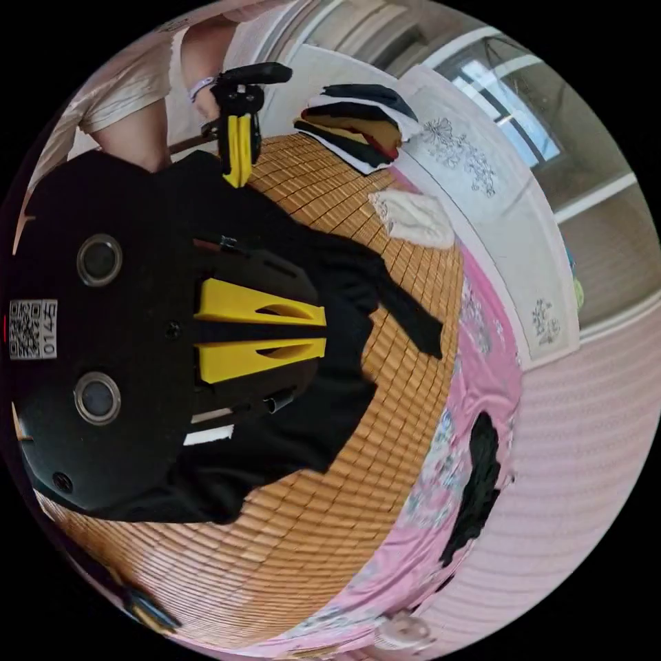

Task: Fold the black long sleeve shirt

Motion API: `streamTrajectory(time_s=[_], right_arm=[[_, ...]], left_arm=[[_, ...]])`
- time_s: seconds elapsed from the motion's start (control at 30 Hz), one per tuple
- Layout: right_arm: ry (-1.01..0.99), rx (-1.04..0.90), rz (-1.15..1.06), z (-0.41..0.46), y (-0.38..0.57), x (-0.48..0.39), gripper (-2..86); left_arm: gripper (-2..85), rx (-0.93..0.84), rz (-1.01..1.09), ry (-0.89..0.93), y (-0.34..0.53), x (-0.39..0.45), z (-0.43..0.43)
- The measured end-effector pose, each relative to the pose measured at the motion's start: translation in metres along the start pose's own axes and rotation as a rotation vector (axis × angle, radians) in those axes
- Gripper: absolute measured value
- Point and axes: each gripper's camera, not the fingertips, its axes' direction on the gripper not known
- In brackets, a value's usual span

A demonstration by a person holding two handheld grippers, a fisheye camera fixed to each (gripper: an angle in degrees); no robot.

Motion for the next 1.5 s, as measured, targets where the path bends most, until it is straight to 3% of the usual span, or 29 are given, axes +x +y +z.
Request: streamTrajectory(time_s=[0.1,0.3,0.37,0.43,0.53,0.6,0.67,0.77,1.0,1.17,1.27,1.33,1.5], right_arm=[[-0.021,-0.024,-0.106,0.064,-0.091,-0.047,6.0],[0.124,-0.178,-0.061,0.192,-0.193,-0.100,9.0],[0.189,-0.309,-0.029,0.230,-0.207,-0.103,6.5],[0.182,-0.270,-0.014,0.231,-0.213,-0.101,2.6],[0.017,-0.332,-0.059,0.226,-0.224,-0.091,0.9],[-0.223,-0.311,-0.174,0.207,-0.230,-0.094,0.6],[-0.597,-0.341,-0.443,0.176,-0.235,-0.110,0.8],[-0.911,-0.419,-0.640,0.144,-0.236,-0.131,1.5],[-0.571,-0.316,-0.546,0.152,-0.230,-0.119,6.8],[-0.316,-0.431,-0.456,0.197,-0.195,-0.116,8.7],[-0.220,-0.428,-0.475,0.218,-0.180,-0.134,8.6],[-0.157,-0.450,-0.497,0.232,-0.174,-0.143,7.0],[-0.058,-0.451,-0.516,0.244,-0.169,-0.151,0.7]], left_arm=[[0.1,0.013,-0.060,0.009,0.023,-0.017,-0.001],[-0.5,0.001,-0.120,0.027,0.055,-0.033,0.004],[-0.5,0.011,-0.122,0.046,0.061,-0.036,0.001],[-0.3,0.010,-0.134,0.059,0.066,-0.039,-0.002],[-0.3,0.042,-0.177,0.118,0.077,-0.051,-0.019],[-0.5,0.138,-0.185,0.179,0.095,-0.062,-0.046],[-0.7,0.169,-0.193,0.194,0.109,-0.071,-0.067],[-0.7,0.164,-0.230,0.178,0.136,-0.086,-0.100],[0.7,0.118,-0.423,0.023,0.192,-0.136,-0.148],[3.3,0.073,-0.495,-0.094,0.214,-0.165,-0.157],[5.4,0.100,-0.398,-0.138,0.209,-0.164,-0.161],[7.2,0.123,-0.334,-0.067,0.196,-0.161,-0.156],[6.5,-0.029,-0.316,-0.024,0.171,-0.168,-0.105]])
